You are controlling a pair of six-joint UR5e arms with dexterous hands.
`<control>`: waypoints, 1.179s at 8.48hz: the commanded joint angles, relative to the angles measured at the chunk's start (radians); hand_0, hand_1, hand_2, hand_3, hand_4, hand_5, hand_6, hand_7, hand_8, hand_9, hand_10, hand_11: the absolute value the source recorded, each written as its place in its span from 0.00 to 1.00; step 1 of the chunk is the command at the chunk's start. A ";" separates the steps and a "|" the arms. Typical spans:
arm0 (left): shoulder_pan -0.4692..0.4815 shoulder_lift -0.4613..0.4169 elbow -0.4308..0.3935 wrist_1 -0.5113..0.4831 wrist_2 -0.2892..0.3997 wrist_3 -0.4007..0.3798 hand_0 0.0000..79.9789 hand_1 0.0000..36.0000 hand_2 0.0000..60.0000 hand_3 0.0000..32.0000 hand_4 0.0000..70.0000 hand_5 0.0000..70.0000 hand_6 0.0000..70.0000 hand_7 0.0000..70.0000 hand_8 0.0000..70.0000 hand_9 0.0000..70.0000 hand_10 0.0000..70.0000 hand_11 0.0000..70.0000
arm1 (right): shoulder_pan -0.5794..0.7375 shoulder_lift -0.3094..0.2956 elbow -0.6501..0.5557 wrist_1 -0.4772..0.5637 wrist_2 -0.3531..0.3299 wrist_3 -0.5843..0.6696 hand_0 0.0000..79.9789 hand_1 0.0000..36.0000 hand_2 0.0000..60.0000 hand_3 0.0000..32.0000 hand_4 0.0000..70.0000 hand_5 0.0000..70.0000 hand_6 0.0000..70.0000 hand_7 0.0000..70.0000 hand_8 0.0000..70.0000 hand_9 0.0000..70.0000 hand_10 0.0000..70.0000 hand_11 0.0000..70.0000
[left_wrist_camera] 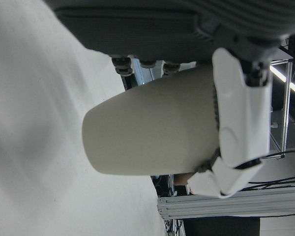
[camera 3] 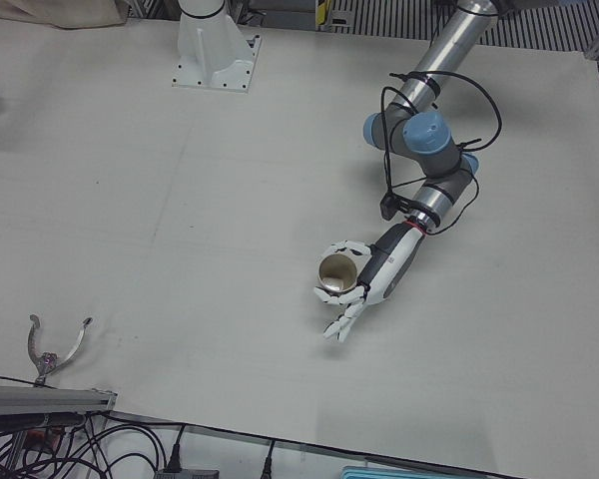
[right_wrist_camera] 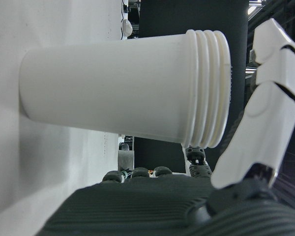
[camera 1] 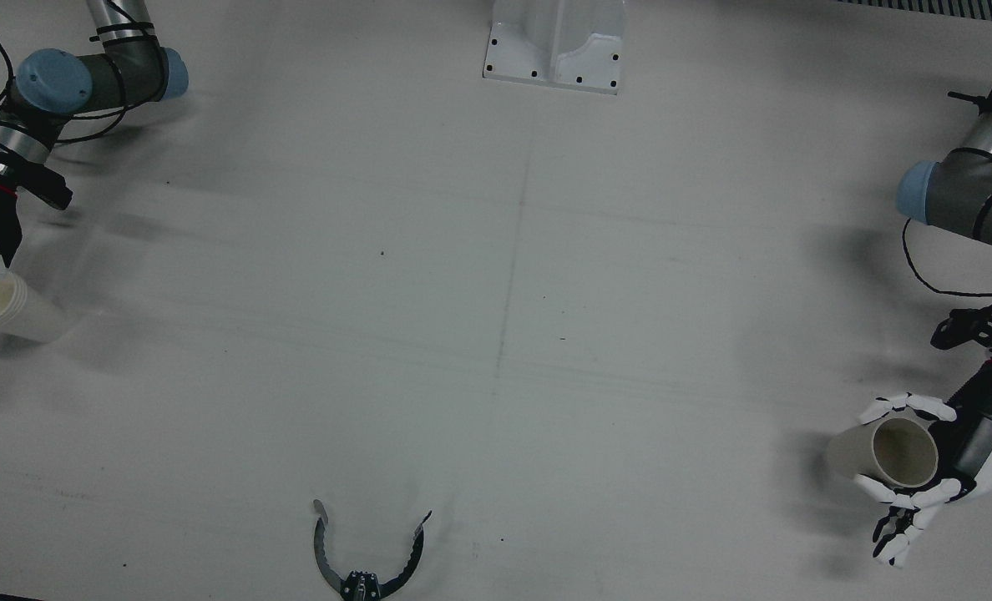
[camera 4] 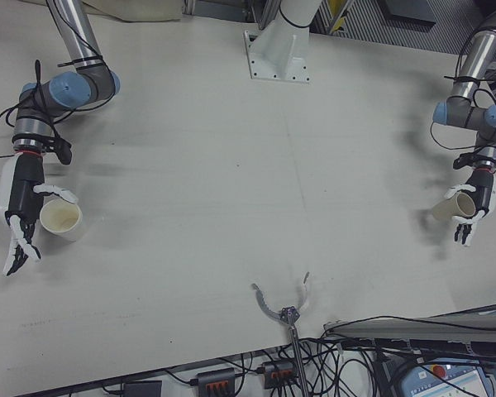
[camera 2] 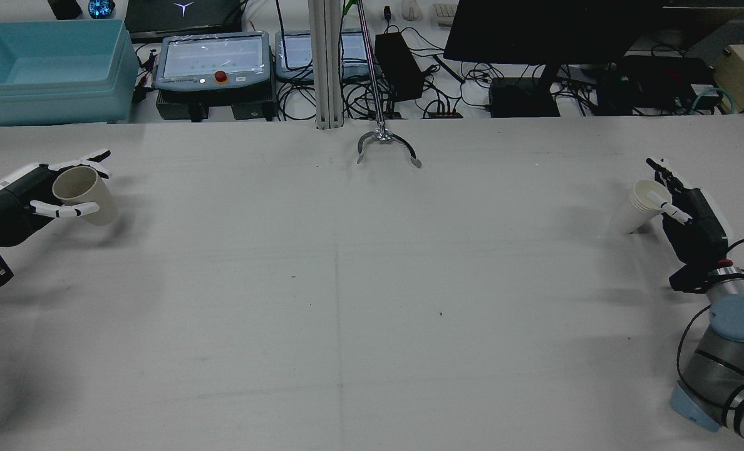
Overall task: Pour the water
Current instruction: 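Move the right hand to the white paper cup and grasp it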
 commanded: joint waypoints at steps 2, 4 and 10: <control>0.000 0.000 0.000 0.000 0.000 -0.001 0.66 1.00 1.00 0.00 0.48 0.46 0.04 0.15 0.00 0.01 0.04 0.10 | -0.007 0.005 0.011 -0.002 -0.001 -0.004 0.65 0.65 0.33 0.06 0.02 0.19 0.00 0.01 0.00 0.00 0.00 0.00; 0.000 0.000 0.002 0.000 0.000 -0.001 0.66 1.00 1.00 0.00 0.48 0.46 0.04 0.15 0.00 0.01 0.04 0.10 | -0.007 0.013 0.011 -0.022 -0.001 0.001 0.65 0.66 0.32 0.07 0.01 0.17 0.00 0.00 0.00 0.00 0.00 0.00; 0.000 0.000 0.005 -0.002 0.000 -0.001 0.66 1.00 1.00 0.00 0.48 0.45 0.04 0.15 0.00 0.01 0.04 0.10 | -0.013 0.020 0.008 -0.022 -0.001 -0.002 0.61 0.54 0.32 0.06 0.05 0.19 0.00 0.01 0.00 0.00 0.00 0.00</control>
